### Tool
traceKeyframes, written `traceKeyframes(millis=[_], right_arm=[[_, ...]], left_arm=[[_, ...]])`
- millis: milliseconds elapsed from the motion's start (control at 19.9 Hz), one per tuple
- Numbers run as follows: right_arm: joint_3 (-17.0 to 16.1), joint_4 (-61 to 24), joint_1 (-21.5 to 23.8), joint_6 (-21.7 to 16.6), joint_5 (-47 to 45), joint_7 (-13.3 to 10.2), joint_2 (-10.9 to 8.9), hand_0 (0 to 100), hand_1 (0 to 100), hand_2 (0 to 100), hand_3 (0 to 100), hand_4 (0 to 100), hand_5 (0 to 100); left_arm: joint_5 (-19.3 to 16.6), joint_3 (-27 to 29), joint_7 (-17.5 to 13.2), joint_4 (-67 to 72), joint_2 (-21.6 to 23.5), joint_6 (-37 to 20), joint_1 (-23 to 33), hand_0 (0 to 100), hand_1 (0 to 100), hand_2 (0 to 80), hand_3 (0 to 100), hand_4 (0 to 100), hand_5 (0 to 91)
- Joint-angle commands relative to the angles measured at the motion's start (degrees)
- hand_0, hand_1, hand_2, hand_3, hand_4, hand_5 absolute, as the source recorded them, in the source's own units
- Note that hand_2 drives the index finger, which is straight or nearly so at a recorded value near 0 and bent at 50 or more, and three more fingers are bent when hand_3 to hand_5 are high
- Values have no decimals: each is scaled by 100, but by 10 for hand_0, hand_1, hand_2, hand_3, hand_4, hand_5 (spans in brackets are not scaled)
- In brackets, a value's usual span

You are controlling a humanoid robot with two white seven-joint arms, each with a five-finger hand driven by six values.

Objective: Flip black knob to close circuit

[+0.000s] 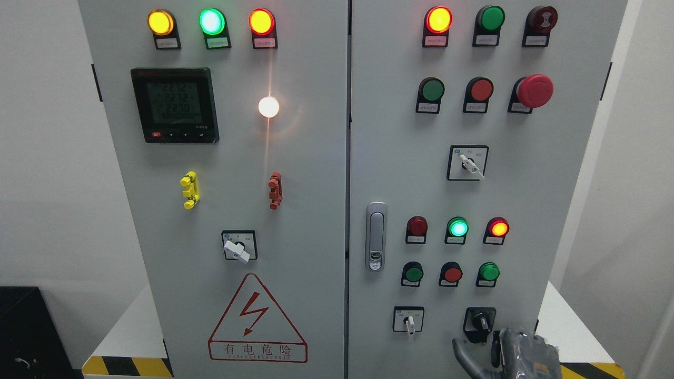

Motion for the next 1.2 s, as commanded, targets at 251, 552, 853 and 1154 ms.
traceKeyframes(millis=[251, 552, 853, 1154], right_arm=[[33, -1056, 665, -13, -389, -46, 176, 0, 0, 804, 1000, 954, 996], [182, -1539, 1121, 31, -1671, -142, 334, 0, 0, 690, 1000, 895, 865], [262, -2024, 1675, -4, -2840, -564, 316, 0, 0, 610, 925, 856, 785], [332, -2156, 2071, -303, -4028, -907, 308, 0, 0, 463, 726, 681, 577]], left_arm=[[0, 0, -1, -167, 0, 1, 123, 120, 556, 0, 0, 0, 0], [0, 0, -1, -167, 0, 1, 132, 120, 556, 0, 0, 0, 0], [0, 0, -1, -167, 0, 1, 123, 120, 556, 0, 0, 0, 0], [0, 0, -1, -167, 0, 1, 132, 120, 556, 0, 0, 0, 0]])
